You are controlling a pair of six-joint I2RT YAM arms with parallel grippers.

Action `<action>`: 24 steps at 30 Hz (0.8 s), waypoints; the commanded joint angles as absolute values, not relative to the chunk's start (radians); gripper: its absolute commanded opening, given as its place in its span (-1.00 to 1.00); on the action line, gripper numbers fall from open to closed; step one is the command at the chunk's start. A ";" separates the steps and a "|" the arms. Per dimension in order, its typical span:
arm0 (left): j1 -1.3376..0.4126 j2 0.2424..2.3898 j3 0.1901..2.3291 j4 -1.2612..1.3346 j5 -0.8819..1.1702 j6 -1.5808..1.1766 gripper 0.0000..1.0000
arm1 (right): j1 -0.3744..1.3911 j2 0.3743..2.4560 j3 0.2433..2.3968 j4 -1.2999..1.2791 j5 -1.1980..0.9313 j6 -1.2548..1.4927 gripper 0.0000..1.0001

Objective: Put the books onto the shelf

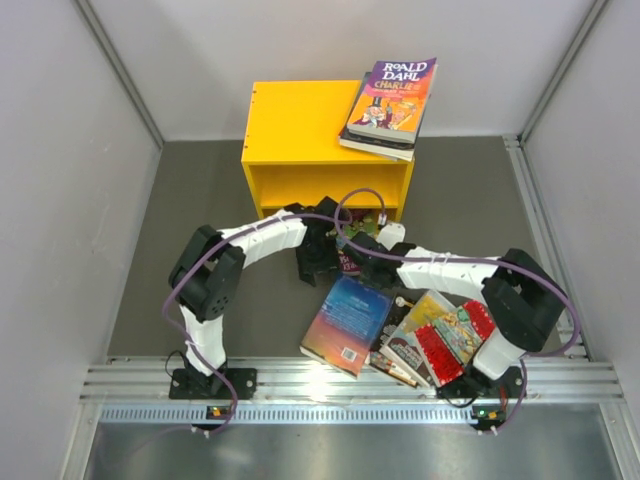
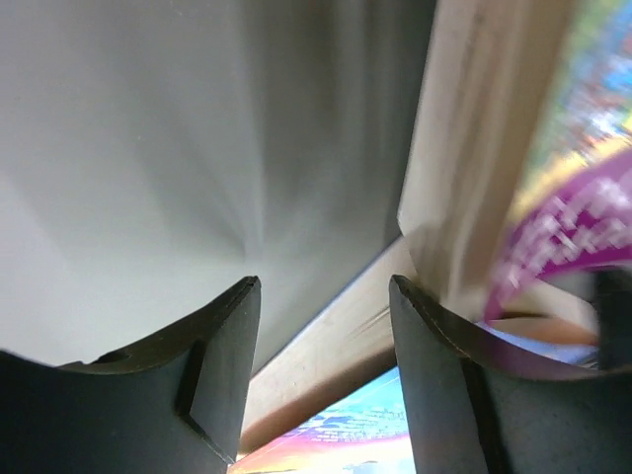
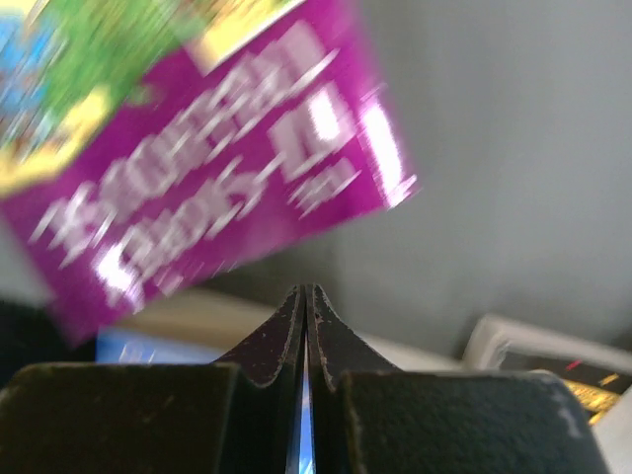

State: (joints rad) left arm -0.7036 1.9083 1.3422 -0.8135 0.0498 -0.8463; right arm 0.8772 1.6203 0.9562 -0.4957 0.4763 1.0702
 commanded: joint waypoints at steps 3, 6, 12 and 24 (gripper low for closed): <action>-0.715 1.792 1.332 -0.741 0.031 -0.842 0.22 | 0.954 1.583 0.997 -0.459 0.448 1.065 -1.00; -0.712 1.786 1.312 -0.758 0.018 -0.856 0.20 | 0.960 1.618 0.997 -0.440 0.439 1.072 -1.00; -0.703 1.686 1.263 -0.802 -0.035 -0.856 0.20 | 0.963 1.703 1.043 -0.403 0.459 1.077 -1.00; -0.684 1.363 1.129 -0.974 -0.124 -0.859 0.21 | 0.966 1.789 1.080 -0.379 0.604 1.167 -1.00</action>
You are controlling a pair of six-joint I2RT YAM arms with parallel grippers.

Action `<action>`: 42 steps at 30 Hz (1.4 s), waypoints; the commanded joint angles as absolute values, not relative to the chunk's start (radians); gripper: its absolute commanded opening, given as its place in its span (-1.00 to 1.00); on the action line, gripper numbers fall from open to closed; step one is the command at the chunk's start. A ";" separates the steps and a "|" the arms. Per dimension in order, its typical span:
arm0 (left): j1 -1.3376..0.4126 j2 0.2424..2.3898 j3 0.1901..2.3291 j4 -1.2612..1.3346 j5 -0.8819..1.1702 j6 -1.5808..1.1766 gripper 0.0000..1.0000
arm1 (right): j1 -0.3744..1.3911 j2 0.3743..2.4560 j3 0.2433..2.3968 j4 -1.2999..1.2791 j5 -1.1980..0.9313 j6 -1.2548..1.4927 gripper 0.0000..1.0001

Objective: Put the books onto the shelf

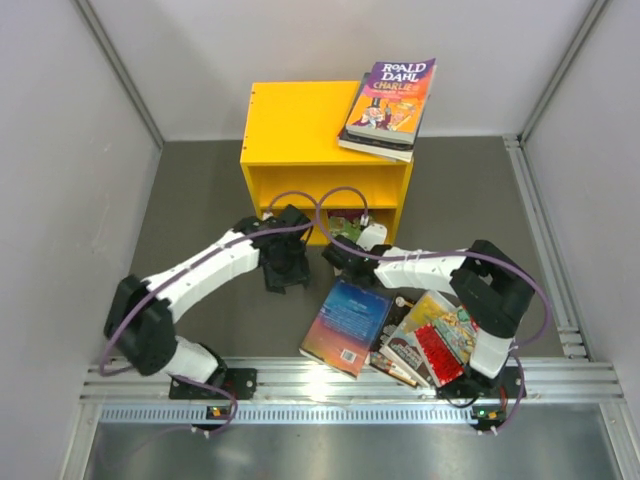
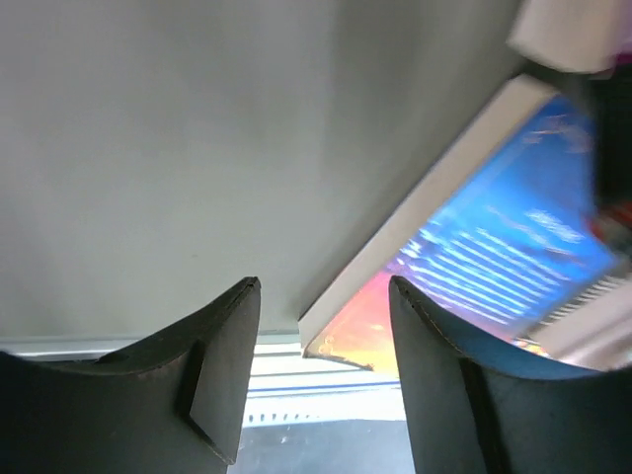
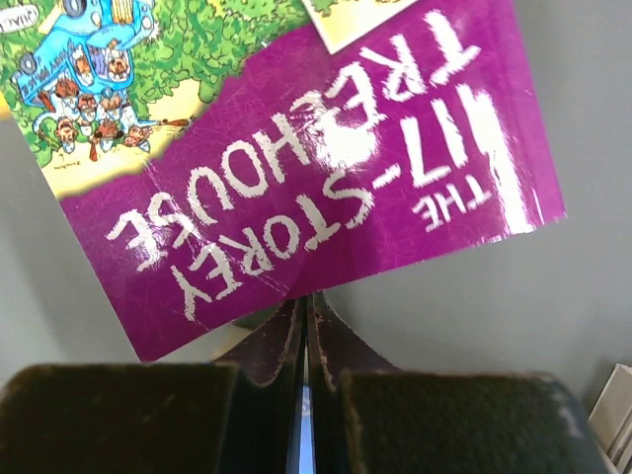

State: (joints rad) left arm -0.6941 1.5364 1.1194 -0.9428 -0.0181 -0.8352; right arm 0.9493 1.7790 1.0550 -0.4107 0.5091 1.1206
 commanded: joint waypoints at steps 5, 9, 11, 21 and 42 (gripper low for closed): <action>-0.684 1.241 1.077 -1.032 -0.143 -0.880 0.21 | 0.991 1.734 1.025 -0.272 0.788 1.155 -1.00; -0.684 1.163 1.017 -1.072 -0.146 -0.916 0.20 | 0.997 1.723 0.983 -0.166 0.868 1.126 -1.00; -0.684 1.117 0.984 -1.089 -0.143 -0.936 0.20 | 0.997 1.744 0.991 -0.147 0.897 1.109 -1.00; -0.684 0.959 0.939 -1.213 -0.186 -0.992 0.19 | 0.982 1.796 1.032 -0.064 0.979 1.048 -1.00; -0.684 0.778 0.931 -1.332 -0.245 -1.052 0.22 | 0.957 1.798 1.046 0.101 0.923 0.974 -1.00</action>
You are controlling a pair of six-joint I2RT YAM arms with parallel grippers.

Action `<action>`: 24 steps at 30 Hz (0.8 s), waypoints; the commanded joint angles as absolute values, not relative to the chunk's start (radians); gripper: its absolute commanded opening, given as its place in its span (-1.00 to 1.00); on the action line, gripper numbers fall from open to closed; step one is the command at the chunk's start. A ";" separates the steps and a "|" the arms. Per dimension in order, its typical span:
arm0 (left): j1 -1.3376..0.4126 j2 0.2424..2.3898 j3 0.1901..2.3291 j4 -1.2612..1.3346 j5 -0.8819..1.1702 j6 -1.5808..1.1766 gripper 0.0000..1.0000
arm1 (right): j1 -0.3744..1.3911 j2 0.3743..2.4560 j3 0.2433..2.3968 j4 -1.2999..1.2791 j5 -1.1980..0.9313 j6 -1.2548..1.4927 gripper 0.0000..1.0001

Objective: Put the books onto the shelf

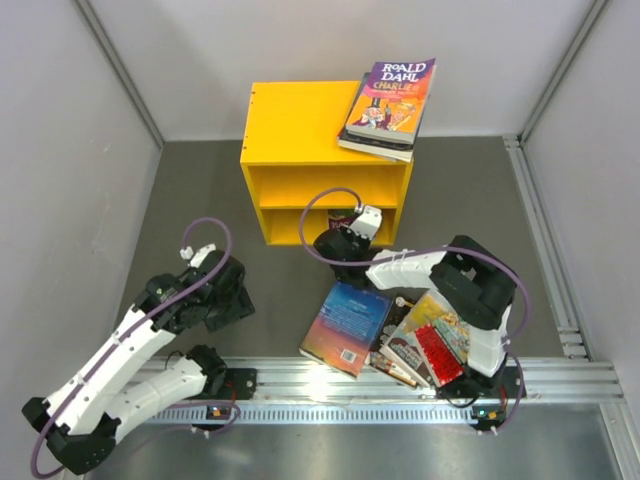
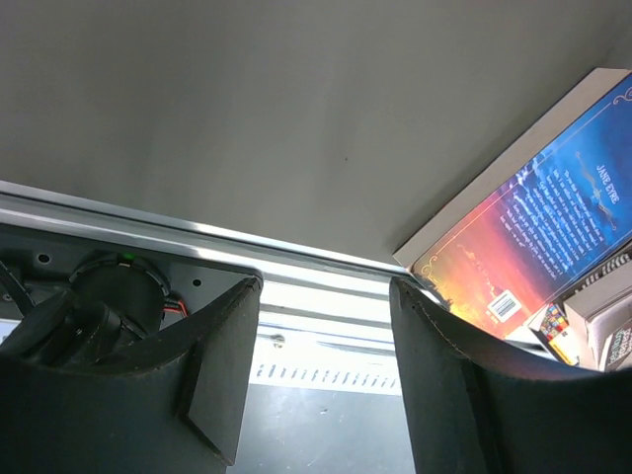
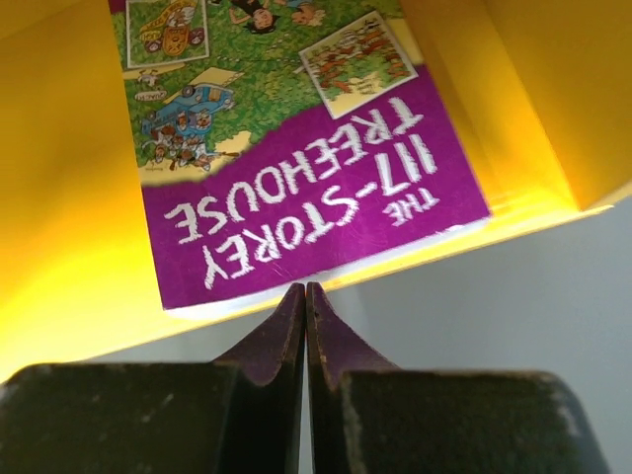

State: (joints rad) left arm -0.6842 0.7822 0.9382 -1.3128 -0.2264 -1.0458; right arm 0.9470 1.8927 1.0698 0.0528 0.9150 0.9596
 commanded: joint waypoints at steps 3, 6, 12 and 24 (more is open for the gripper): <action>-0.684 0.785 0.917 -1.289 -0.239 -1.039 0.22 | 0.965 1.703 0.988 0.072 0.908 1.001 -1.00; -0.684 0.819 0.907 -1.240 -0.230 -1.023 0.23 | 0.983 1.575 0.922 0.011 0.910 1.046 -1.00; -0.684 0.899 0.861 -1.057 -0.135 -0.937 0.30 | 0.997 1.283 0.826 -0.288 0.743 1.097 -0.38; -0.684 1.256 0.759 -0.615 0.234 -0.785 0.48 | 0.997 1.183 0.558 -0.311 0.046 1.181 0.53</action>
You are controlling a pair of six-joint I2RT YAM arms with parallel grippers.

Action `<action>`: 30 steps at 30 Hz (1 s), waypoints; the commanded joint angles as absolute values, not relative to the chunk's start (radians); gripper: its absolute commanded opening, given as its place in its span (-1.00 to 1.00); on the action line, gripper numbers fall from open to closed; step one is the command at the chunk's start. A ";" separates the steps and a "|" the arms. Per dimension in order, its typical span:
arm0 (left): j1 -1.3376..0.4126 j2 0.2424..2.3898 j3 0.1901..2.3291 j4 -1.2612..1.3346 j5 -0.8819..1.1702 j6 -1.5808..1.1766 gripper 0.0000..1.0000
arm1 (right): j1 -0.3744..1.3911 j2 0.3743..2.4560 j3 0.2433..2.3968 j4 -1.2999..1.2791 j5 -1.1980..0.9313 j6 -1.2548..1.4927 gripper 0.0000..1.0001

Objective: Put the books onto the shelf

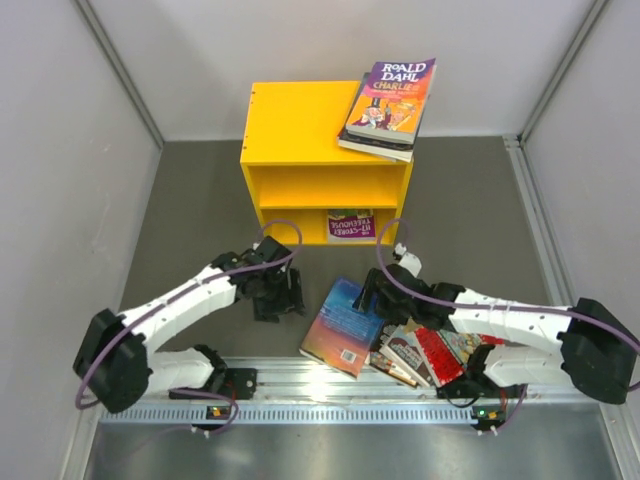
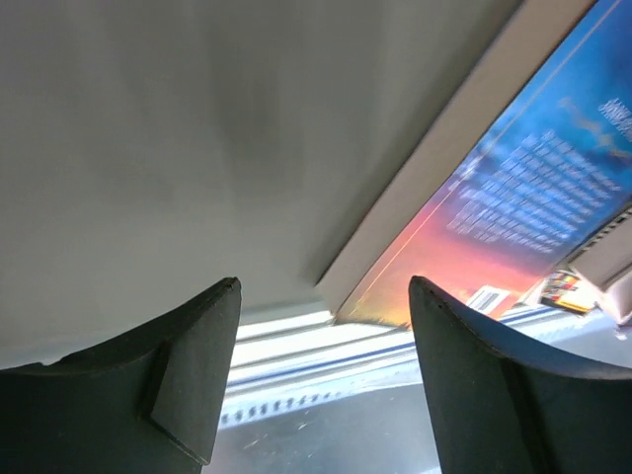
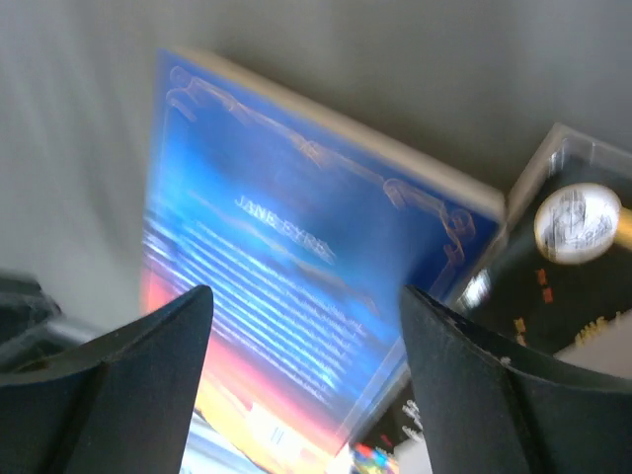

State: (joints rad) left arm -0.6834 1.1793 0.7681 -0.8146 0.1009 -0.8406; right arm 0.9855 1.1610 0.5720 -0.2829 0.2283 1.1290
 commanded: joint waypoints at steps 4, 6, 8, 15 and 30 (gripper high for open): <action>-0.692 1.351 0.756 -0.496 0.304 -0.766 0.50 | 0.997 1.239 0.594 -0.394 0.018 1.181 0.53; -0.706 1.393 0.758 -0.447 0.327 -0.752 0.51 | 0.996 1.287 0.623 -0.434 0.006 1.158 0.53; -0.725 1.434 0.756 -0.411 0.339 -0.747 0.52 | 0.991 1.325 0.644 -0.471 -0.060 1.143 0.53; -0.828 1.502 0.749 -0.351 0.351 -0.758 0.52 | 0.996 1.335 0.726 -0.761 -0.058 1.074 0.59; -1.066 1.807 0.956 -0.528 0.074 -0.762 -1.00 | 0.974 1.212 0.514 -0.635 -0.071 1.134 0.61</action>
